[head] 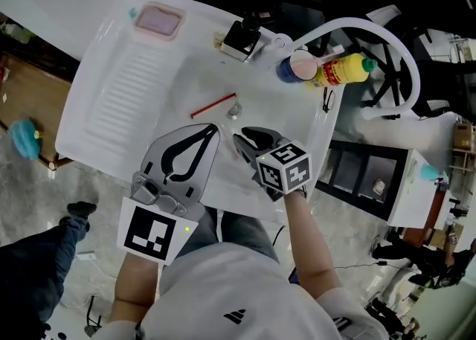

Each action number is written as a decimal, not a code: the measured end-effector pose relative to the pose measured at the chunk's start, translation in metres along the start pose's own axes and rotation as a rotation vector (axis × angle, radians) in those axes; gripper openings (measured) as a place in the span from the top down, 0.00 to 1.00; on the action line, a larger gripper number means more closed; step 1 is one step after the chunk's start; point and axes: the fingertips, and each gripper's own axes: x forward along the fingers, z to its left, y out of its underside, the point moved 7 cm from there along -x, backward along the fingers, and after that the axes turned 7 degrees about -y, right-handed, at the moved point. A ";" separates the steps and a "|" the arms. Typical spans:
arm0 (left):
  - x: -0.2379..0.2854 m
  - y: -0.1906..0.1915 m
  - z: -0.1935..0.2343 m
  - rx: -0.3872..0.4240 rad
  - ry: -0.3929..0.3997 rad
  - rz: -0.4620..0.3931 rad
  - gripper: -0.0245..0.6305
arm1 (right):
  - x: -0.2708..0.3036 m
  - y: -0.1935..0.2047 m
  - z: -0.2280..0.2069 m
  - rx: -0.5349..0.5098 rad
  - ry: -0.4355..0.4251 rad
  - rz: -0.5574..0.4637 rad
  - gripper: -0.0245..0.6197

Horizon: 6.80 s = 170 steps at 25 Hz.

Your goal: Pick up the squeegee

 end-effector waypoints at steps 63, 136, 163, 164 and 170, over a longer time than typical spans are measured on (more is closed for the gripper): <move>-0.008 0.017 0.026 -0.012 -0.073 0.036 0.94 | 0.058 0.063 -0.040 0.245 -0.006 0.384 0.78; -0.014 -0.048 -0.187 0.092 -0.013 -0.123 0.94 | -0.243 -0.026 0.076 -0.083 -0.217 -0.521 0.78; -0.002 -0.057 -0.194 0.098 0.059 -0.142 0.94 | -0.278 -0.030 0.088 -0.174 -0.153 -0.651 0.78; -0.002 -0.057 -0.194 0.098 0.057 -0.143 0.94 | -0.279 -0.030 0.088 -0.176 -0.152 -0.655 0.78; -0.001 -0.058 -0.194 0.099 0.047 -0.142 0.94 | -0.281 -0.034 0.087 -0.193 -0.151 -0.676 0.78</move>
